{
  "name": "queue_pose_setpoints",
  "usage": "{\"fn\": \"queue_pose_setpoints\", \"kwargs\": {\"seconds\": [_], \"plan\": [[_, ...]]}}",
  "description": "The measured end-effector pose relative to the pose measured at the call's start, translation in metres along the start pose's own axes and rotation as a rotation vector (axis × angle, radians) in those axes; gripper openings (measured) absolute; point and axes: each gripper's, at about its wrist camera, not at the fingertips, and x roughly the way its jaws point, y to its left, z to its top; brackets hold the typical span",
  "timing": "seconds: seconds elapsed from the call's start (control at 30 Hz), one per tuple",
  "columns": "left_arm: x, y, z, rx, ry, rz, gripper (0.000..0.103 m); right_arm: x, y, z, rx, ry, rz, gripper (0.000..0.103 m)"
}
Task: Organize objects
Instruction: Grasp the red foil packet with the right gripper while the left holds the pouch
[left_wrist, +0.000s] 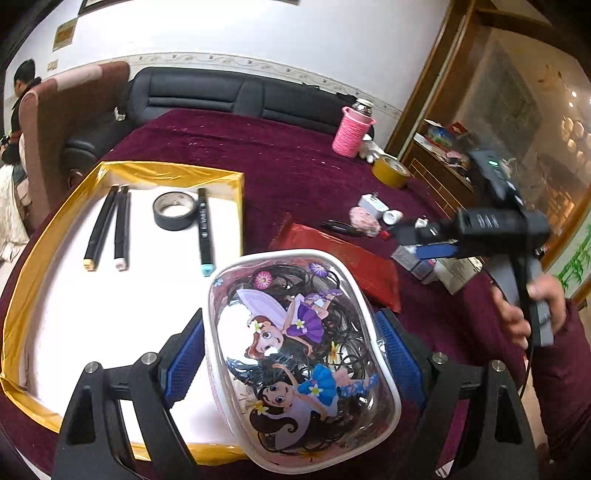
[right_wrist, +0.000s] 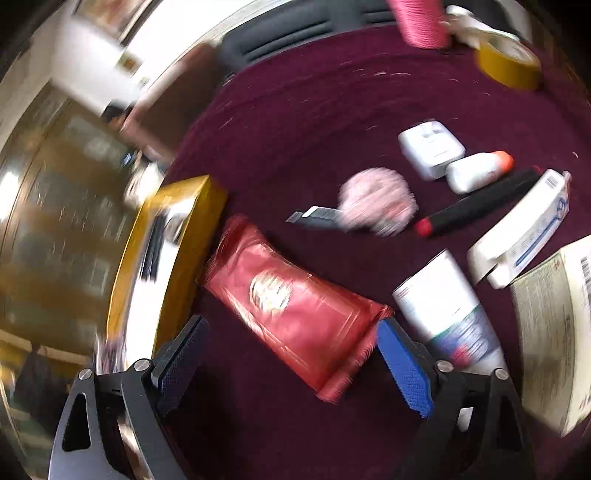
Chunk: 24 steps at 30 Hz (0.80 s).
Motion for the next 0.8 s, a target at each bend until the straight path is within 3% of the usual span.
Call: {"fn": "queue_pose_setpoints", "kwargs": {"seconds": [0.1, 0.27, 0.37, 0.5, 0.57, 0.63, 0.7, 0.8], "plan": [[-0.001, 0.012, -0.003, -0.028, -0.005, 0.0, 0.087, 0.004, 0.031, -0.004, -0.165, -0.049, -0.198, 0.095], [-0.01, 0.029, -0.009, -0.057, -0.008, 0.021, 0.087, 0.047, 0.081, -0.006, -0.442, -0.011, -0.271, 0.095], [-0.022, 0.044, -0.012, -0.081, -0.023, 0.045, 0.087, 0.078, 0.093, -0.003, -0.522, 0.023, -0.306, 0.095], [-0.035, 0.059, -0.014, -0.096, -0.041, 0.073, 0.087, 0.107, 0.087, 0.002, -0.529, 0.052, -0.336, 0.094], [-0.04, 0.065, -0.013, -0.094, -0.054, 0.09, 0.087, 0.105, 0.076, 0.005, -0.446, 0.051, -0.264, 0.086], [-0.041, 0.069, -0.013, -0.096, -0.064, 0.101, 0.087, 0.099, 0.07, 0.006, -0.397, 0.04, -0.261, 0.069], [-0.041, 0.074, -0.012, -0.109, -0.069, 0.106, 0.087, 0.091, 0.065, 0.004, -0.354, 0.035, -0.239, 0.061], [-0.042, 0.08, -0.011, -0.125, -0.074, 0.114, 0.087, 0.079, 0.054, 0.0, -0.278, 0.015, -0.166, 0.058]]}}
